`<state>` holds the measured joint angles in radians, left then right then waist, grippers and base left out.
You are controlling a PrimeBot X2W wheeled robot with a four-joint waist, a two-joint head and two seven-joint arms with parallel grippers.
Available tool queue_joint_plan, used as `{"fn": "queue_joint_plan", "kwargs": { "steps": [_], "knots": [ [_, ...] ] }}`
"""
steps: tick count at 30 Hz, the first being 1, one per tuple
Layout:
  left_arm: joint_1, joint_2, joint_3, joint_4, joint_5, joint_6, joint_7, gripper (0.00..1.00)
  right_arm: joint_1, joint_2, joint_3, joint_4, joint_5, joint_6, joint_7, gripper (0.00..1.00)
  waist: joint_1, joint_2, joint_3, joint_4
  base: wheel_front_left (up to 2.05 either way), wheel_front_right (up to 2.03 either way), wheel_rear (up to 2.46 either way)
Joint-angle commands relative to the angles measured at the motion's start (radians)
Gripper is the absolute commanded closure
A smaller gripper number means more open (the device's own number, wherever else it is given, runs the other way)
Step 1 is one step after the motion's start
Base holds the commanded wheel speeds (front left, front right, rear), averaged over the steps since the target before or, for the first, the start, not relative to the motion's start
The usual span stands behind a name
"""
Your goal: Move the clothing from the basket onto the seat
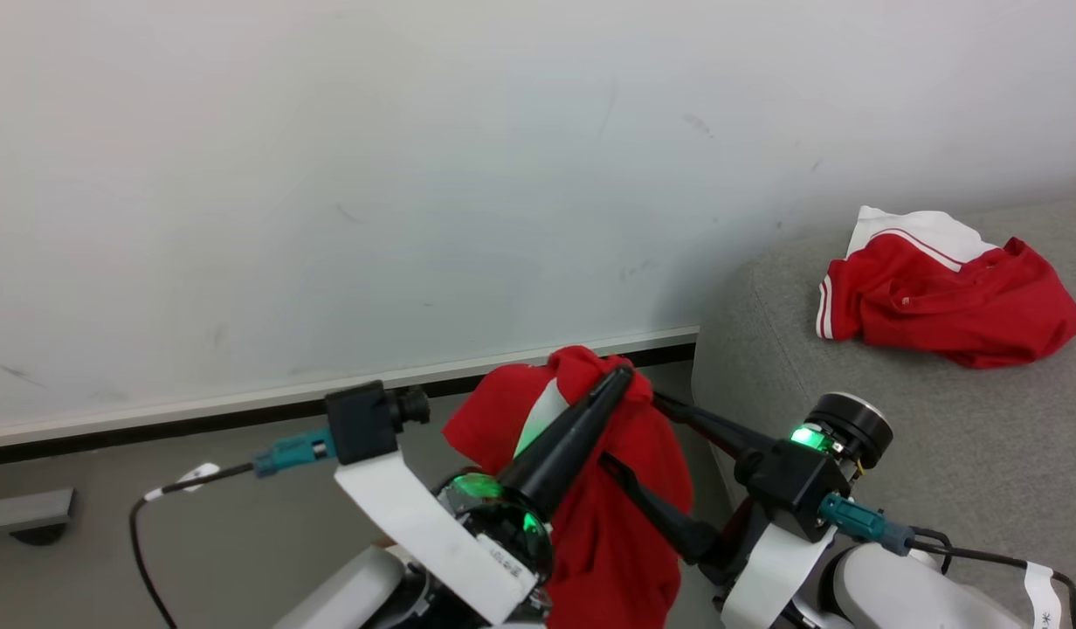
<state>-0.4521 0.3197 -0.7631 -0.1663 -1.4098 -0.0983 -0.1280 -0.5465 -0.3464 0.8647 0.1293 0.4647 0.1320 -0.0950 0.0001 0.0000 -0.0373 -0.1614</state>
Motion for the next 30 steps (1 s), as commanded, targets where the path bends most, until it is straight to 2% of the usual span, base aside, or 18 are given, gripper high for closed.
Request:
{"fn": "queue_joint_plan", "kwargs": {
  "steps": [1,12,13,14,15,16,17,26,27,28,29,30],
  "knots": [
    [-0.001,-0.005,-0.003,-0.007,-0.017,-0.007,0.006,1.00,-0.018,-0.004,0.004,0.005,0.006,-0.003,-0.006,0.00,-0.0001,0.0000,-0.001,0.001,0.00,0.00,0.00],
    [0.008,-0.007,-0.029,-0.028,-0.043,-0.014,0.044,1.00,-0.076,0.005,0.075,0.046,0.067,-0.003,-0.031,0.00,-0.0001,0.0000,0.001,-0.002,0.00,0.00,0.00],
    [0.008,-0.008,-0.030,-0.029,-0.045,-0.015,0.046,1.00,-0.080,0.006,0.080,0.052,0.072,-0.003,-0.032,0.14,-0.0001,0.0000,0.002,-0.002,0.00,0.00,0.00],
    [0.008,-0.008,-0.030,-0.029,-0.044,-0.015,0.046,1.00,-0.083,0.010,0.084,0.058,0.078,-0.003,-0.038,0.36,-0.0001,0.0000,0.003,-0.002,0.00,0.00,0.00],
    [0.008,-0.009,-0.031,-0.029,-0.045,-0.015,0.045,1.00,-0.082,0.013,0.084,0.067,0.085,-0.003,-0.039,0.72,-0.0001,0.0000,0.004,-0.002,0.00,0.00,0.00],
    [0.007,-0.009,-0.031,-0.029,-0.047,-0.016,0.046,1.00,-0.083,0.016,0.087,0.075,0.089,-0.003,-0.041,0.92,-0.0001,0.0000,0.005,-0.002,0.00,0.00,0.00],
    [0.008,-0.010,-0.032,-0.030,-0.049,-0.016,0.047,1.00,-0.081,0.019,0.085,0.084,0.098,-0.003,-0.048,1.00,-0.0001,0.0000,0.005,-0.001,0.00,0.00,0.00],
    [0.017,0.005,-0.032,-0.002,-0.023,0.000,0.038,1.00,-0.064,0.016,0.069,0.127,0.151,-0.003,-0.094,1.00,-0.0001,0.0000,0.010,-0.006,0.00,0.00,0.00],
    [0.020,0.006,-0.030,0.005,-0.015,0.003,0.034,0.93,-0.058,0.014,0.060,0.130,0.154,-0.003,-0.097,1.00,-0.0001,0.0000,0.011,-0.009,0.00,0.00,0.00],
    [0.022,0.008,-0.028,0.014,-0.007,0.009,0.026,0.56,-0.053,0.012,0.051,0.133,0.155,-0.003,-0.103,1.00,-0.0001,0.0000,0.012,-0.012,0.00,0.00,0.00],
    [0.025,0.009,-0.028,0.022,-0.001,0.011,0.021,0.00,-0.047,0.010,0.041,0.135,0.159,-0.003,-0.104,1.00,-0.0001,0.0000,0.014,-0.016,0.00,0.00,0.00],
    [0.027,0.011,-0.027,0.030,0.004,0.015,0.016,0.00,-0.043,0.007,0.032,0.136,0.158,-0.003,-0.108,1.00,-0.0001,0.0000,0.016,-0.020,0.00,0.00,0.00]
  ]
}}
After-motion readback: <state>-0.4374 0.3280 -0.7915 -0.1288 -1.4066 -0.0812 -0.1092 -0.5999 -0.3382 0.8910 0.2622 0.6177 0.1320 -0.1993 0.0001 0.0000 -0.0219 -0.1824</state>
